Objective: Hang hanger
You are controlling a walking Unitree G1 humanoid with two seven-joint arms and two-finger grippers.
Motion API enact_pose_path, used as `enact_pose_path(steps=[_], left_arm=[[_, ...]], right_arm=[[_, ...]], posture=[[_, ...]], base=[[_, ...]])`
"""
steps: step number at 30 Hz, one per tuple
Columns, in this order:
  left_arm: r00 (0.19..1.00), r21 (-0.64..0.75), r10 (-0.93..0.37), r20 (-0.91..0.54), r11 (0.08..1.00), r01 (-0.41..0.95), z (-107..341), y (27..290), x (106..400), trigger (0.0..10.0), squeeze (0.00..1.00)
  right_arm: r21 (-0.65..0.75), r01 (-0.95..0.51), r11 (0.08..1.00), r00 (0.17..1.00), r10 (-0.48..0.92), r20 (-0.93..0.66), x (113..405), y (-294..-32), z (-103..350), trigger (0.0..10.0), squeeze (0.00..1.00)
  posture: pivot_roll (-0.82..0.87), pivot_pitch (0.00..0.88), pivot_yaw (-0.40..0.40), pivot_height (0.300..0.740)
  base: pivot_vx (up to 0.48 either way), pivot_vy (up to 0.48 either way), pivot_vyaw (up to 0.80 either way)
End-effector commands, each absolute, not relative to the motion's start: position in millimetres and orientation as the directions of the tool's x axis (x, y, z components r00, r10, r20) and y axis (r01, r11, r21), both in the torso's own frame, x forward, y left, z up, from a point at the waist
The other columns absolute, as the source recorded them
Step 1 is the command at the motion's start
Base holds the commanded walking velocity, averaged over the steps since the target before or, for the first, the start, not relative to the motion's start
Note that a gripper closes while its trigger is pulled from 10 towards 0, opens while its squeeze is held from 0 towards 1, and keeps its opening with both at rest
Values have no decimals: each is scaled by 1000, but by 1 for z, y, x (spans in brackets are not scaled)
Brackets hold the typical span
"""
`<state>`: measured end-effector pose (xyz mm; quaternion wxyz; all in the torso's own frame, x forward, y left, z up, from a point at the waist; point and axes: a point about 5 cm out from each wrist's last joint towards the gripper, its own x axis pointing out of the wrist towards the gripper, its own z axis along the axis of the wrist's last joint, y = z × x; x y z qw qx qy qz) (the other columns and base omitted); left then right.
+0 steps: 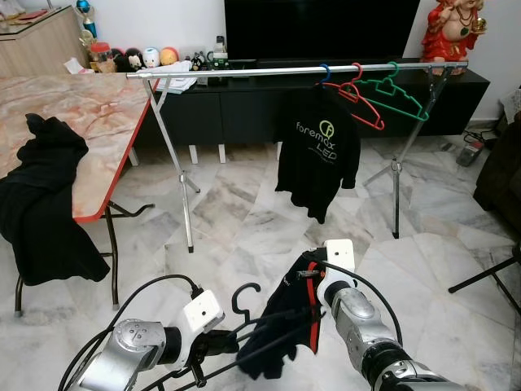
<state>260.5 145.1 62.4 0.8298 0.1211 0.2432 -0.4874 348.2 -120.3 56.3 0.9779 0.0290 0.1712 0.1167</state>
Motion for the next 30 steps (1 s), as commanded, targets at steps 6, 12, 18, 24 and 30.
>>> enact_pose_path(steps=[6,12,18,24,30], left_arm=[[454,63,-660,-598,526,848,57,161,265,10000,0],[482,91,-639,-600,544,834,55,165,267,10000,0],[465,41,-696,-547,532,845,58,154,264,10000,0],[280,-80,-791,-544,382,921,70,148,244,10000,0],[248,-94,-803,-542,351,932,72,145,240,10000,0]], right_arm=[[93,-219,971,914,237,-328,349,-123,57,10000,0],[86,-206,975,917,223,-329,349,-127,57,10000,0],[79,-200,977,916,215,-338,347,-130,54,10000,0],[-63,-102,993,929,73,-363,348,-153,54,10000,0],[-115,53,992,923,-93,-373,350,-175,57,10000,0]], posture=[[90,56,5,740],[92,56,6,740],[88,59,5,740],[93,59,5,740],[95,58,6,740]], base=[[0,0,0],[0,0,0],[0,0,0],[0,0,0],[0,0,0]])
